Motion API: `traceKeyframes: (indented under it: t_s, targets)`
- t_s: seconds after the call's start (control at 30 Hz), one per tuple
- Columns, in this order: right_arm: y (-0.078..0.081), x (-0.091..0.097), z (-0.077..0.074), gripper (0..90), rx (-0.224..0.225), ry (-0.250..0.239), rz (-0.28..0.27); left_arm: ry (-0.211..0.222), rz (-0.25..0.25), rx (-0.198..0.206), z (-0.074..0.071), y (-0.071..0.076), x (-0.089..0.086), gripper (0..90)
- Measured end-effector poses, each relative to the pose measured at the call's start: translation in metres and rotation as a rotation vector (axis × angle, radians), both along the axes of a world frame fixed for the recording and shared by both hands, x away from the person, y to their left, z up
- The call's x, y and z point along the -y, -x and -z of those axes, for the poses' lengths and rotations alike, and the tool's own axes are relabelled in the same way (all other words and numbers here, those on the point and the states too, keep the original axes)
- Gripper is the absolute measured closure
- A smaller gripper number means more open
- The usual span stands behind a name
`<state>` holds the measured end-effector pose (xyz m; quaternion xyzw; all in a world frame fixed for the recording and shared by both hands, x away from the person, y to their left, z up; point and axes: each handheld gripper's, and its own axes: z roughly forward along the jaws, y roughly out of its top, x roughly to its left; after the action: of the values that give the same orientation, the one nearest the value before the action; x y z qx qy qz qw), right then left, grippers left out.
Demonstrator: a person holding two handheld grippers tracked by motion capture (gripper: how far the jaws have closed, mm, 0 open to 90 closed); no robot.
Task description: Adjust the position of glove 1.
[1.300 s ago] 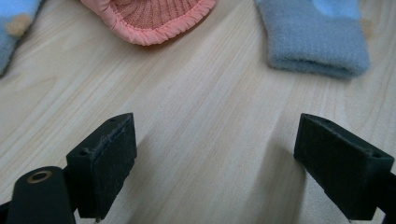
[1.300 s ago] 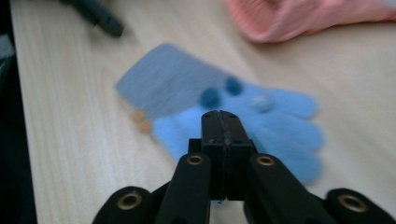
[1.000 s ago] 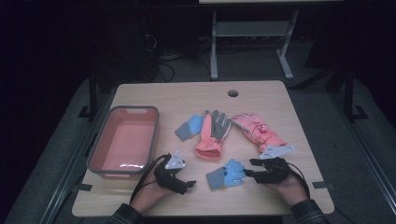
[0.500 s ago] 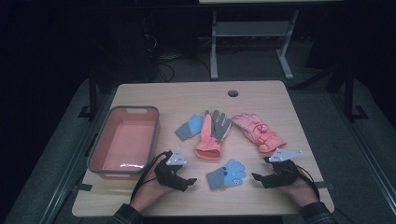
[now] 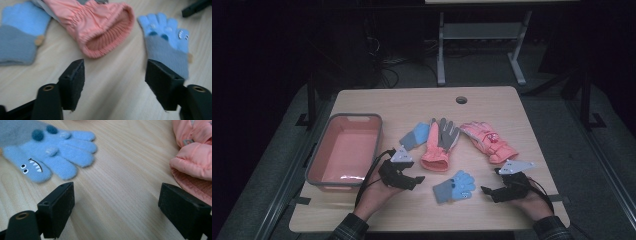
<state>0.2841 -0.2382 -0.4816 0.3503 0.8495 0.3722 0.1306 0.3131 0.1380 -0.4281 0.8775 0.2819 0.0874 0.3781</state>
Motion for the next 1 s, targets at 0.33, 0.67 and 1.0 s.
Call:
traceKeyframes:
  t_s: [0.33, 0.67, 1.0]
  targets:
    - [0.000, 0.000, 0.000, 12.9, -0.004, -0.002, 0.003, 0.008, -0.059, 0.036, -0.023, -0.032, 0.006, 59.2]
    - [0.000, 0.000, 0.000, 13.0, -0.004, -0.002, 0.003, -0.026, -0.153, 0.051, -0.023, -0.076, 0.022, 89.0]
    - [0.000, 0.000, 0.000, 13.0, -0.004, -0.003, 0.000, -0.089, -0.231, 0.045, -0.007, -0.116, 0.021, 75.0]
